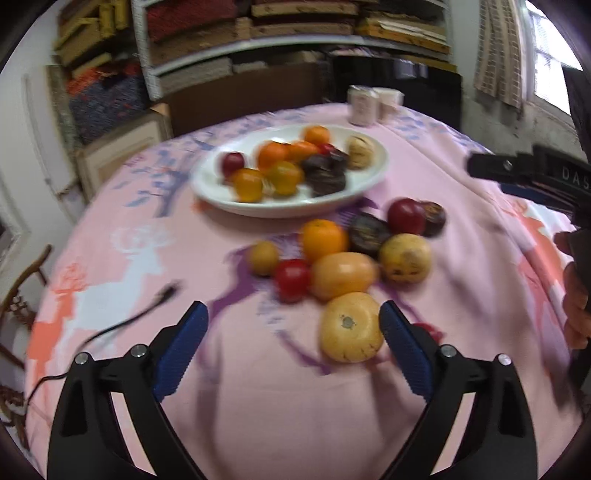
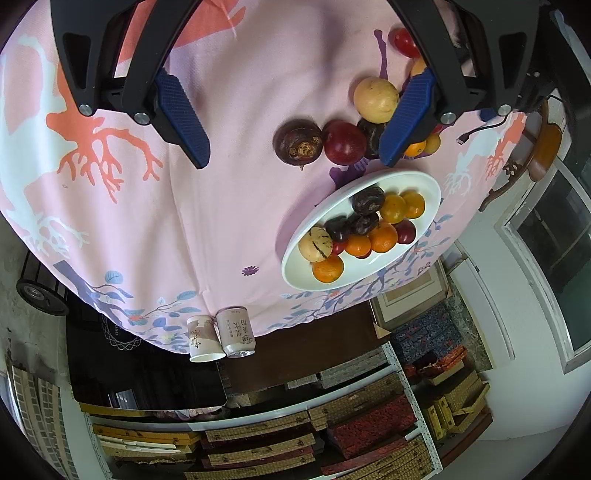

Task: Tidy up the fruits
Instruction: 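Move the left tool to the large pale yellow round fruit and grasp it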

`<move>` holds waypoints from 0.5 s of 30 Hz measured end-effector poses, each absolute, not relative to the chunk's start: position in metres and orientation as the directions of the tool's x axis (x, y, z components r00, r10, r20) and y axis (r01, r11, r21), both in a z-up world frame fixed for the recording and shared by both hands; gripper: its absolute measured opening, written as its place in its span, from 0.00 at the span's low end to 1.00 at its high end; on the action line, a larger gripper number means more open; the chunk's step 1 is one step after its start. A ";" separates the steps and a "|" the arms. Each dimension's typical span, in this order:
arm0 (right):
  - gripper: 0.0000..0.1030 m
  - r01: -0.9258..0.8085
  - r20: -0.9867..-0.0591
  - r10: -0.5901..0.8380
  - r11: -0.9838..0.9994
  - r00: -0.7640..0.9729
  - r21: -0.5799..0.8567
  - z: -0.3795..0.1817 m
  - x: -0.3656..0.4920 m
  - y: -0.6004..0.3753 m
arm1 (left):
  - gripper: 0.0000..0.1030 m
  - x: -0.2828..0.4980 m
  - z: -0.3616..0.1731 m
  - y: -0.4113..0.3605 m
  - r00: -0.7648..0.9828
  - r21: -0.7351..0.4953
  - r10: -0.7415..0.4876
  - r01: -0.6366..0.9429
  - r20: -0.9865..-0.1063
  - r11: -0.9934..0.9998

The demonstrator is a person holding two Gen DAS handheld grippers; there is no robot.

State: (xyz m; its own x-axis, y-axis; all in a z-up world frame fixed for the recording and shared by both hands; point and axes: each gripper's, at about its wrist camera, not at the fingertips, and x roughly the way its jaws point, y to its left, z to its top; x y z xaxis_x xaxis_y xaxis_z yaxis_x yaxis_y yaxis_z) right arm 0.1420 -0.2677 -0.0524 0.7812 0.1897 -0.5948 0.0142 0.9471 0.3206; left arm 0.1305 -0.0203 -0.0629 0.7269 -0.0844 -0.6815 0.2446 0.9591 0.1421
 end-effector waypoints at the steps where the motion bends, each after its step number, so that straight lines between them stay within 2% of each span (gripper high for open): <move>1: 0.91 0.014 -0.593 0.191 0.946 0.782 0.323 -0.053 0.142 -0.268 | 0.89 0.130 -0.059 -0.007 0.747 0.147 -0.039 0.182 -0.664 0.972; 3: 0.91 0.011 -0.591 0.197 0.945 0.782 0.328 -0.053 0.142 -0.268 | 0.88 0.130 -0.054 0.017 0.753 0.092 -0.014 0.100 -0.658 0.991; 5: 0.91 0.005 -0.592 0.202 0.944 0.780 0.329 -0.053 0.142 -0.268 | 0.88 0.133 -0.052 0.040 0.739 -0.020 -0.066 0.071 -0.671 0.997; 7: 0.91 -0.002 -0.591 0.203 0.947 0.781 0.323 -0.053 0.142 -0.266 | 0.88 0.136 -0.054 0.043 0.726 -0.052 -0.094 0.080 -0.682 0.995; 12: 0.91 -0.005 -0.588 0.203 0.947 0.783 0.321 -0.051 0.140 -0.265 | 0.88 0.126 -0.058 0.003 0.750 0.118 -0.050 0.169 -0.660 0.979; 15: 0.91 -0.006 -0.589 0.202 0.948 0.783 0.318 -0.051 0.141 -0.265 | 0.88 0.125 -0.065 -0.007 0.735 0.156 -0.046 0.204 -0.676 0.966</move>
